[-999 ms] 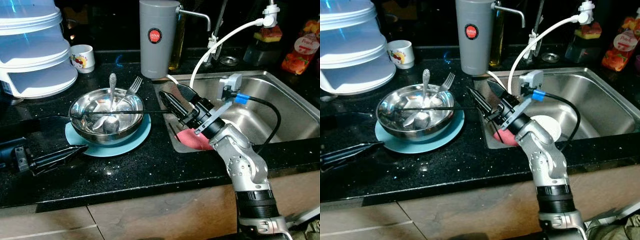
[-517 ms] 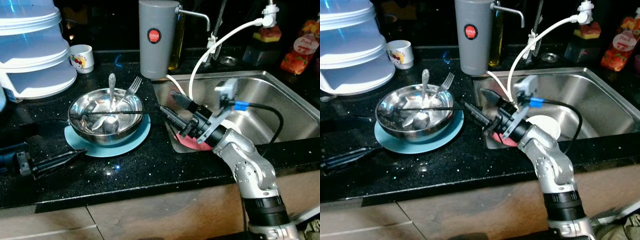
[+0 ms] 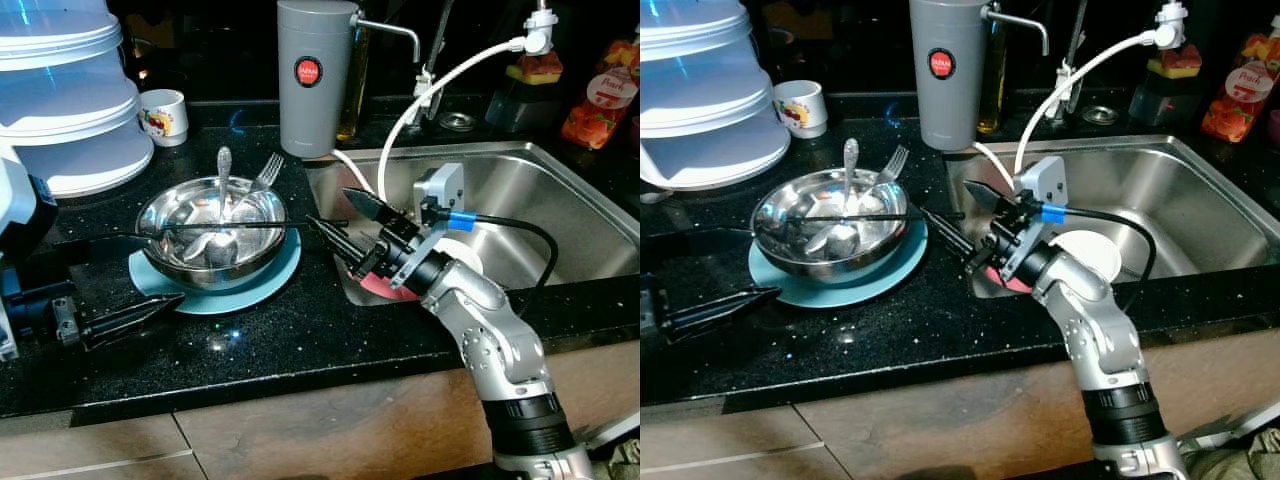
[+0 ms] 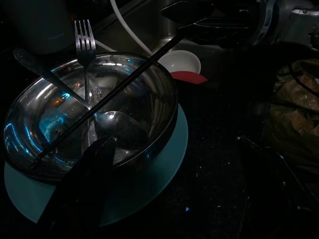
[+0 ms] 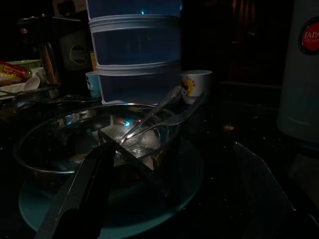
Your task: Kitchen organization
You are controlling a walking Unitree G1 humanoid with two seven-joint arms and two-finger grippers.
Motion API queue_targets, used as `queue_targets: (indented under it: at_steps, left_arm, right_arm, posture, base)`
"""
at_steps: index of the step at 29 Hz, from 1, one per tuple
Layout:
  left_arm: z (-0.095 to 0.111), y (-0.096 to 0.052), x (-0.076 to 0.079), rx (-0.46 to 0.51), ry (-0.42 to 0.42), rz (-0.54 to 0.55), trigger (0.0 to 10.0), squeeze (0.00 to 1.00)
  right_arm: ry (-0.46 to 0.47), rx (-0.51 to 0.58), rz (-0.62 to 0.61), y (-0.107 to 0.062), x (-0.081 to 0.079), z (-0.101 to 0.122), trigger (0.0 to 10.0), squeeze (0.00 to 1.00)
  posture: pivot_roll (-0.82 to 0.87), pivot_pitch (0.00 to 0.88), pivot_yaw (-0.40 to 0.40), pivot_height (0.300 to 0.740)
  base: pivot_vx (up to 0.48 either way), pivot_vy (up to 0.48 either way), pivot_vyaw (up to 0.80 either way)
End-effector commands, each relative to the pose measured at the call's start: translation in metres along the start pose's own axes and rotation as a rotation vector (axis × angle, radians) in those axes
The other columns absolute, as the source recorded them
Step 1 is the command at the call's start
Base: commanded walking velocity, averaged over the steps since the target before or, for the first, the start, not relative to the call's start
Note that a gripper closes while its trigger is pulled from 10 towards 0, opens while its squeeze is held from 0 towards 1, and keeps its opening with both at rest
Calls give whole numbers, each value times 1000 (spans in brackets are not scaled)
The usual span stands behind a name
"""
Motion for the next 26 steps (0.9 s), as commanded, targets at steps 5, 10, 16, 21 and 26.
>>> queue_targets:
  at_steps: [5,10,16,21,26]
  left_arm:
    - [0,2,2,4,2,-16,10000,0]
    - [1,2,1,5,6,-17,10000,0]
    - [5,3,-2,30,7,-6,10000,0]
    - [8,4,-2,50,0,-9,10000,0]
    - [10,5,-2,51,5,-17,10000,0]
  right_arm:
    - [7,-60,30,2,-9,-19,10000,0]
    - [23,-62,27,4,-10,-23,7333,0]
    - [25,-55,23,5,-9,-22,2784,0]
    - [42,-29,14,5,-7,-17,0,0]
    - [66,-6,6,5,-5,-13,0,0]
  posture:
    - [79,79,-45,740]
    - [82,78,-44,740]
    - [80,80,-41,740]
    - [82,80,-41,740]
    - [91,79,-42,740]
  base:
    - [0,0,0]
    - [0,0,0]
    - [0,0,0]
    - [0,0,0]
    - [0,0,0]
Point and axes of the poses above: a point about 5 cm out from each wrist's last joint towards the gripper, its own y axis pointing out of the wrist towards the gripper, its own z axis along the axis of the wrist's last joint, x = y × z, the point moved 5 cm from there along y, pointing out of the wrist towards the gripper, and after that the axes turned 12 degrees about y, right-handed, at the moved point
